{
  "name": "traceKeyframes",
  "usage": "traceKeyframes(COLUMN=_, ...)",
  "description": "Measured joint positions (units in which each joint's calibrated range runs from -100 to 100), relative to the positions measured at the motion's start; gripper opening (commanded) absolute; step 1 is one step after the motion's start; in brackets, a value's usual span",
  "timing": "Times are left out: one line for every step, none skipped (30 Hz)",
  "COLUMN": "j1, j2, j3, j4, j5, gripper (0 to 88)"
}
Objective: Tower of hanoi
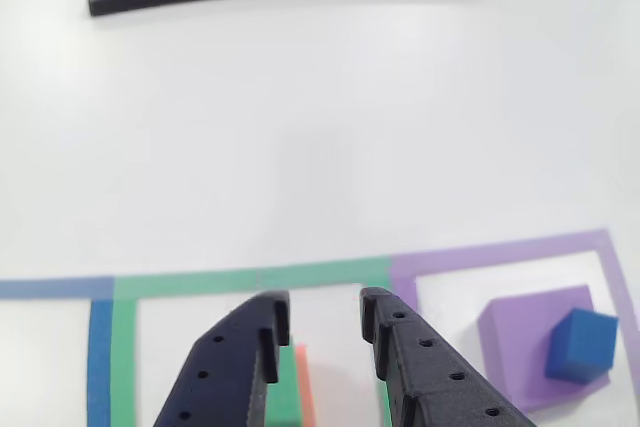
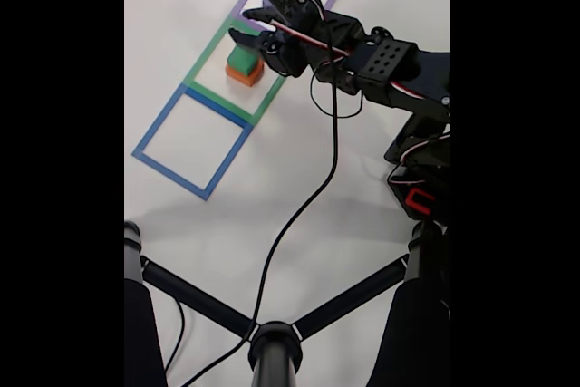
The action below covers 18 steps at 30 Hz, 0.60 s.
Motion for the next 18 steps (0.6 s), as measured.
traceKeyframes(j1=0.3, j2=-2.7, j3=-1.2, j4=5.1, j5=0.0, gripper=0.0)
traceKeyframes(j1=0.8, j2=-5.3, j3=-2.8, j4=10.6, j5=0.0, gripper=0.0)
traceKeyframes(j1=1.3, j2=-7.4, j3=-5.0, j4=16.0, j5=0.0, gripper=0.0)
traceKeyframes(j1=1.9, j2=-9.4, j3=-7.4, j4=21.5, j5=0.0, gripper=0.0)
traceKeyframes(j1=2.5, j2=-11.2, j3=-9.7, j4=27.1, j5=0.0, gripper=0.0)
traceKeyframes(j1=3.3, j2=-12.7, j3=-12.3, j4=32.2, j5=0.0, gripper=0.0)
traceKeyframes(j1=4.2, j2=-13.8, j3=-14.9, j4=37.3, j5=0.0, gripper=0.0)
traceKeyframes(j1=5.1, j2=-14.5, j3=-17.8, j4=42.2, j5=0.0, gripper=0.0)
traceKeyframes(j1=6.2, j2=-14.9, j3=-20.8, j4=46.8, j5=0.0, gripper=0.0)
traceKeyframes(j1=7.4, j2=-15.4, j3=-23.8, j4=51.1, j5=0.0, gripper=0.0)
traceKeyframes(j1=8.7, j2=-15.7, j3=-26.5, j4=54.7, j5=0.0, gripper=0.0)
traceKeyframes(j1=9.9, j2=-16.0, j3=-28.8, j4=57.6, j5=0.0, gripper=0.0)
traceKeyframes(j1=11.1, j2=-16.3, j3=-31.2, j4=60.4, j5=0.0, gripper=0.0)
traceKeyframes(j1=12.3, j2=-16.5, j3=-33.2, j4=62.5, j5=0.0, gripper=0.0)
traceKeyframes(j1=13.4, j2=-16.5, j3=-35.2, j4=65.0, j5=0.0, gripper=0.0)
traceKeyframes(j1=14.6, j2=-16.5, j3=-37.0, j4=66.9, j5=0.0, gripper=0.0)
traceKeyframes(j1=15.7, j2=-16.5, j3=-38.9, j4=68.9, j5=0.0, gripper=0.0)
traceKeyframes(j1=16.6, j2=-16.5, j3=-40.6, j4=70.9, j5=0.0, gripper=0.7)
